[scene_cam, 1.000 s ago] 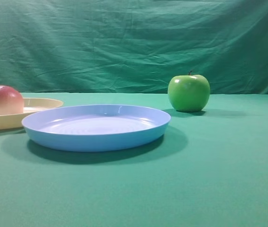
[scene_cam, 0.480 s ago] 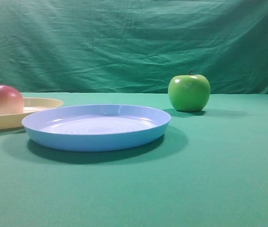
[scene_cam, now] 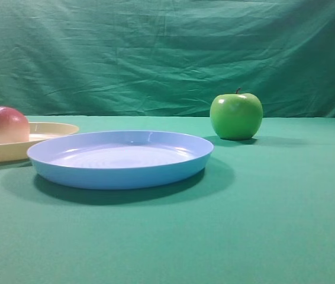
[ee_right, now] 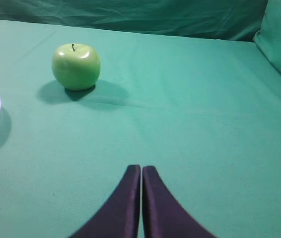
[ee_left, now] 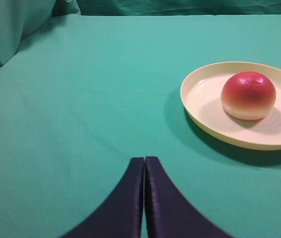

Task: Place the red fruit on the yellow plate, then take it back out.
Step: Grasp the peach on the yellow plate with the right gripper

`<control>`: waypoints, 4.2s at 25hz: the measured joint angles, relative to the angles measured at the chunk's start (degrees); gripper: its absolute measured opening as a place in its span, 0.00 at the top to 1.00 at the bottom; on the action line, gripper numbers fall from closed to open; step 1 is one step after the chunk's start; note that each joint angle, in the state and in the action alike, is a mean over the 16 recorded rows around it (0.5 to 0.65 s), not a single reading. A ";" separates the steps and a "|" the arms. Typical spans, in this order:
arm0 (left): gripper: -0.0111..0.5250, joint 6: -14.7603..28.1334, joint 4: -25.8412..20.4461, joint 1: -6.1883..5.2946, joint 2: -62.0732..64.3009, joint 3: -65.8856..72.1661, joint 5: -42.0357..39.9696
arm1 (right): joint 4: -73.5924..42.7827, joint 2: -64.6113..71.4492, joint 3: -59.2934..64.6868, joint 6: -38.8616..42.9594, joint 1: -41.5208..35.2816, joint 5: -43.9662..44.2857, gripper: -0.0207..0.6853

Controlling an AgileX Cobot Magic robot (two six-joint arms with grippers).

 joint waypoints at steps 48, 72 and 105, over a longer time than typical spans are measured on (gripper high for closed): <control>0.98 0.00 0.00 0.00 0.00 0.00 0.00 | 33.53 65.18 -55.74 -33.03 0.16 22.34 0.97; 0.98 0.00 0.00 0.00 0.00 0.00 0.00 | 44.19 99.88 -79.73 -56.73 28.56 12.60 0.97; 0.98 0.00 0.00 0.00 0.00 0.00 0.00 | 52.28 130.38 -101.13 -59.55 40.84 -1.35 0.03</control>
